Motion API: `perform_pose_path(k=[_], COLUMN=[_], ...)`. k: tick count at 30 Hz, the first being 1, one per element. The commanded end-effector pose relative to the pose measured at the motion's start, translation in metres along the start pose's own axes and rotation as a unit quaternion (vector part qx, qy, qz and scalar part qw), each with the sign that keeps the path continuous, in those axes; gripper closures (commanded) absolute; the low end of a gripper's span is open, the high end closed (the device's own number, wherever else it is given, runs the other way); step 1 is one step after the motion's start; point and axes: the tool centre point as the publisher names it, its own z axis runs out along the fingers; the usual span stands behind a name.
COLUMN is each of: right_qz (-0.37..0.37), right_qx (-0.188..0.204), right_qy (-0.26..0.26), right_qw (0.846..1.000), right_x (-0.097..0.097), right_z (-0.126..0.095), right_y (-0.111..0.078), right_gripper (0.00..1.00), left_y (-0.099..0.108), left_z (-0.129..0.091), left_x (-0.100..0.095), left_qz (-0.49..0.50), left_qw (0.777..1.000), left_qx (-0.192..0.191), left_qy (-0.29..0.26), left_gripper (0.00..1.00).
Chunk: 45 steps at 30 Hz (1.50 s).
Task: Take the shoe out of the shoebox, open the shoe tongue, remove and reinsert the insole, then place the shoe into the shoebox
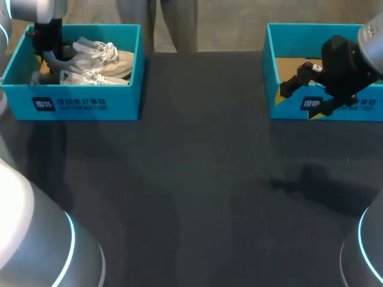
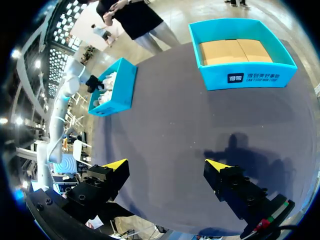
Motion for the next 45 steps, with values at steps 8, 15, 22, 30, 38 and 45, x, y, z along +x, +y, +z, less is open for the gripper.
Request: perform_pose_path(k=[8,15,22,30,38,45], right_qz=[0.001,0.001,0.001,0.001,0.001,0.001], right_qx=[0.000,0.000,0.000,0.000,0.000,0.000], right_qy=[-0.001,-0.001,-0.001,-0.001,-0.001,-0.001], right_qw=[1.000,1.000,1.000,1.000,1.000,1.000], right_x=[0.001,0.001,0.001,0.001,0.001,0.001], right_z=[0.001,0.001,0.001,0.001,0.001,0.001], right_y=[0.000,0.000,0.000,0.000,0.000,0.000], right_gripper=[0.00,0.00,0.00,0.00,0.00,0.00], left_y=[-0.014,-0.026,-0.040,-0.052,-0.052,-0.052], left_z=[-0.048,-0.081,-0.110,-0.128,-0.128,-0.128], left_x=[0.006,0.012,0.021,0.028,0.028,0.028], left_qz=[0.000,-0.006,-0.011,-0.011,-0.011,-0.011], left_qw=[0.999,0.995,0.991,0.990,0.990,0.990], left_qx=[-0.026,-0.046,-0.068,-0.077,-0.077,-0.077], left_qy=[-0.046,-0.083,-0.111,-0.115,-0.115,-0.115], left_gripper=[0.00,0.00,0.00,0.00,0.00,0.00])
